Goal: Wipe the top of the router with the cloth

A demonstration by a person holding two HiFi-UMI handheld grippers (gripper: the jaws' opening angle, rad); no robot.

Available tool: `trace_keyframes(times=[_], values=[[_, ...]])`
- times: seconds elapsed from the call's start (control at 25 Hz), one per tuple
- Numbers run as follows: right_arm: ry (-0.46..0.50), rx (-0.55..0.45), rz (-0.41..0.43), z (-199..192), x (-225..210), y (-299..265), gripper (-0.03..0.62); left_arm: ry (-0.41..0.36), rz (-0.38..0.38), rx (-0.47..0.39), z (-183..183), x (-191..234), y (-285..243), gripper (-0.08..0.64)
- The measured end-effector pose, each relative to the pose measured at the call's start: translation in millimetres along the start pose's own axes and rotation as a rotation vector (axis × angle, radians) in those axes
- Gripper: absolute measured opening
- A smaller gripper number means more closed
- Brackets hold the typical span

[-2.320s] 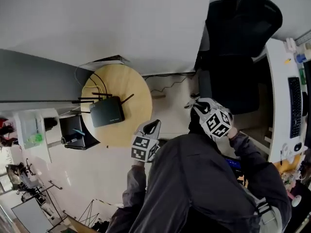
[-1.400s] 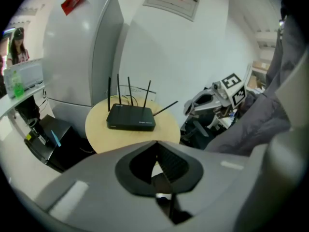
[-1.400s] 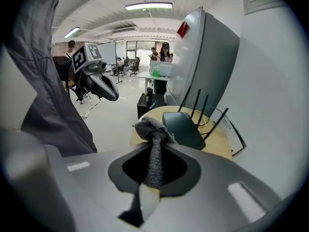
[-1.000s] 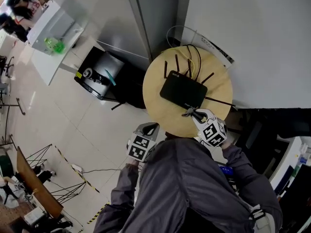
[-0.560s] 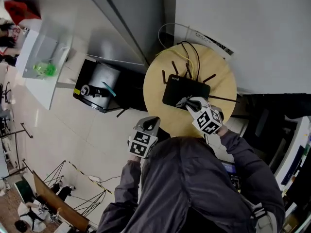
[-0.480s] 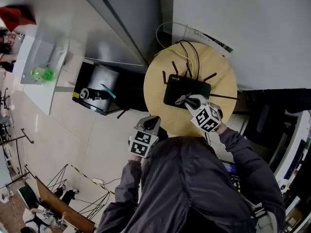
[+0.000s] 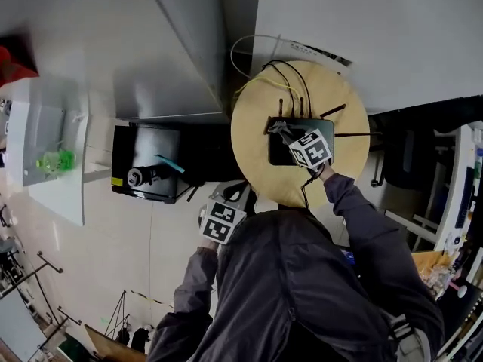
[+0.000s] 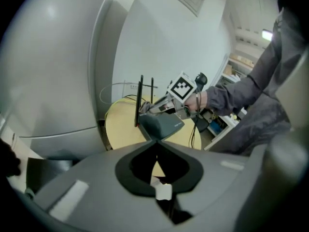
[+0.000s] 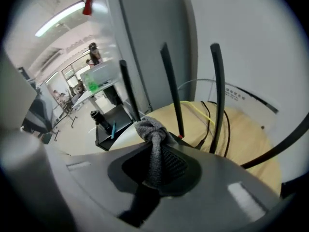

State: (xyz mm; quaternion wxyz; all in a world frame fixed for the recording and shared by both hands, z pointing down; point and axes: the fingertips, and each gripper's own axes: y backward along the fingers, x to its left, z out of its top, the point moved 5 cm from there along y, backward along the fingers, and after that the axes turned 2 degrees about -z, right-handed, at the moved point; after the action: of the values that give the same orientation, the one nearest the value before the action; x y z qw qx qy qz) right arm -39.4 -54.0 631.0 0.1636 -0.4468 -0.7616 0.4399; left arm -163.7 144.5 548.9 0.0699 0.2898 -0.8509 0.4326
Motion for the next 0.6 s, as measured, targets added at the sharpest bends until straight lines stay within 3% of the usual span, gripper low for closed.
trace_keyframes(times=[0.12,0.32,0.48,0.6], values=[[-0.054,0.041,-0.072,0.7,-8.6,-18.8,0.037,-0.03,-0.014,0.004,1.0,15.3,6.2,0.0],[-0.008,0.113,-0.142,4.3,-8.1,-44.1,0.037,-0.045,-0.051,0.011,2.7,24.1,9.6,0.0],[0.033,0.183,-0.129,2.6,-6.0,-59.6,0.037,-0.06,-0.071,0.033,4.9,25.1,4.9,0.0],[0.073,0.171,-0.103,7.0,-6.7,-58.2,0.038,-0.065,-0.073,0.046,9.2,22.4,-1.6,0.0]])
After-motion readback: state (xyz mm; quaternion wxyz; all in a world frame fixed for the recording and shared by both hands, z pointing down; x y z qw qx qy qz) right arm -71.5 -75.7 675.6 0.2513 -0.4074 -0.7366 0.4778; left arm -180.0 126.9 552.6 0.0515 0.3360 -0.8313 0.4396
